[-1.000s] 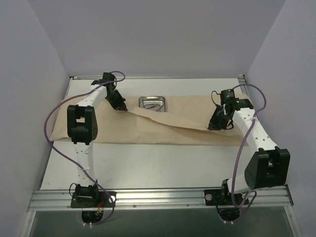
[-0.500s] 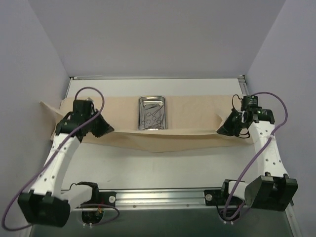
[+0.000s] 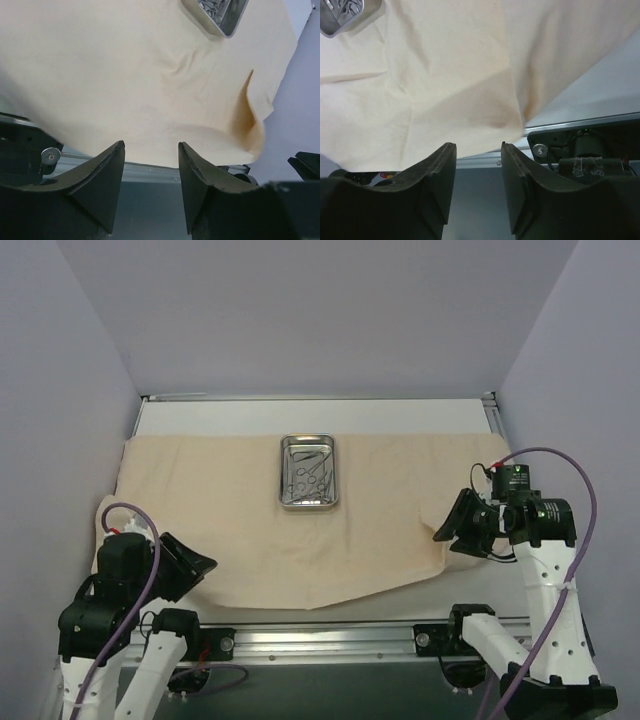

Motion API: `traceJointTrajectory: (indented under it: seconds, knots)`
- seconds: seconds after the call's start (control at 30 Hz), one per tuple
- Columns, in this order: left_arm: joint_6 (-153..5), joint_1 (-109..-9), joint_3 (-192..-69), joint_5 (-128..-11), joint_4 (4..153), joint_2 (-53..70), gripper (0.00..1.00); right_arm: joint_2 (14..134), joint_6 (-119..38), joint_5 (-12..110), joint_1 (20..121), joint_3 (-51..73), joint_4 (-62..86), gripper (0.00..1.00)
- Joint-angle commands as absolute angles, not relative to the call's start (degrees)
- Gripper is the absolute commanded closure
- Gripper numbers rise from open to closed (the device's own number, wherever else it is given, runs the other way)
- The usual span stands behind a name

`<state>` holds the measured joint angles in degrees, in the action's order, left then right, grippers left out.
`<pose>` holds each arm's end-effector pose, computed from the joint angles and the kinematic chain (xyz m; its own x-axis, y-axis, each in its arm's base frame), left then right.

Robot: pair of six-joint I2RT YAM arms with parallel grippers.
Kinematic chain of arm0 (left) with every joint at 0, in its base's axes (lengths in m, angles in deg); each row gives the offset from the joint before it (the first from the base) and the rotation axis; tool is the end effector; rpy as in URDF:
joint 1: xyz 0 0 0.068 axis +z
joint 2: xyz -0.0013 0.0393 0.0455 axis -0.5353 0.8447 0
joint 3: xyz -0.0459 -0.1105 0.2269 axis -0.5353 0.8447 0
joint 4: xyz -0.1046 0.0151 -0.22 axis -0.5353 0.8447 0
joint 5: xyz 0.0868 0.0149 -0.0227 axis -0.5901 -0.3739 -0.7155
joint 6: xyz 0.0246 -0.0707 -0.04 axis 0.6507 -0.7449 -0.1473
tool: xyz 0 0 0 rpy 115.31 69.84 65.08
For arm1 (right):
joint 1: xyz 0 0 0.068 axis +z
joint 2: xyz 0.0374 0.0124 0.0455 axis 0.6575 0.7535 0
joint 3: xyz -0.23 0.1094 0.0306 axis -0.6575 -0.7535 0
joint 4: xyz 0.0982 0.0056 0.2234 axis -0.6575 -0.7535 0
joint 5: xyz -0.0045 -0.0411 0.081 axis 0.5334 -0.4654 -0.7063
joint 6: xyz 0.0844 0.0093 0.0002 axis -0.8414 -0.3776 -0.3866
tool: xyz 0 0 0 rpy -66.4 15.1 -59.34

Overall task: Open and lay out the surgical kit
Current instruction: Open the surgical kit at the center of the board, then smooth out the surgical kit at the center of the board.

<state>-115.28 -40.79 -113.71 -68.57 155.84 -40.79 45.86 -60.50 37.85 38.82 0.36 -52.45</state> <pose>0.0654 -0.0218 0.2798 -0.6283 -0.7064 -0.3260 -0.4138 0.6582 -0.6289 0.1678 0.0177 0.3019 -0.7825 0.4596 -0.4201 0.2189 0.8347 0.5053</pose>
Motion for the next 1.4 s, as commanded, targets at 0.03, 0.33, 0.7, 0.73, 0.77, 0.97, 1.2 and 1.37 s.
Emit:
traceJointTrajectory:
  seconds: [0.03, 0.33, 0.7, 0.73, 0.77, 0.97, 1.2, 1.37]
  knots:
    - [-112.3, -40.5, -122.5, -69.6, 163.0, -38.3, 0.44, 49.4, -61.4, 40.5, 40.8, 5.7, -53.1, 0.47]
    - [-103.3, -40.4, -130.3, -70.1, 150.0, -16.8, 0.37, 62.1, -58.6, 47.8, 40.8, 14.3, -45.6, 0.3]
    - [-97.6, -40.2, -131.9, -63.2, 135.2, 12.3, 0.44, 76.9, -59.0, 49.0, 40.8, 9.9, -34.2, 0.42]
    - [-97.0, -40.3, -132.2, -62.9, 135.0, 14.1, 0.45, 78.7, -59.2, 49.8, 40.8, 9.7, -33.3, 0.44]
    - [-96.5, -40.3, -132.6, -62.1, 135.2, 16.0, 0.48, 79.5, -59.4, 50.7, 40.8, 9.6, -32.4, 0.48]
    - [-93.1, -38.7, -133.9, -61.7, 135.1, 24.6, 0.48, 87.4, -59.6, 50.7, 44.0, 10.9, -29.6, 0.59]
    - [-89.8, -35.7, -138.2, -60.2, 135.2, 32.4, 0.48, 94.0, -59.7, 53.0, 47.3, 12.9, -29.8, 0.58]
    - [-88.8, -35.2, -138.2, -59.7, 134.4, 34.0, 0.49, 96.6, -60.9, 55.4, 47.4, 13.3, -29.8, 0.58]
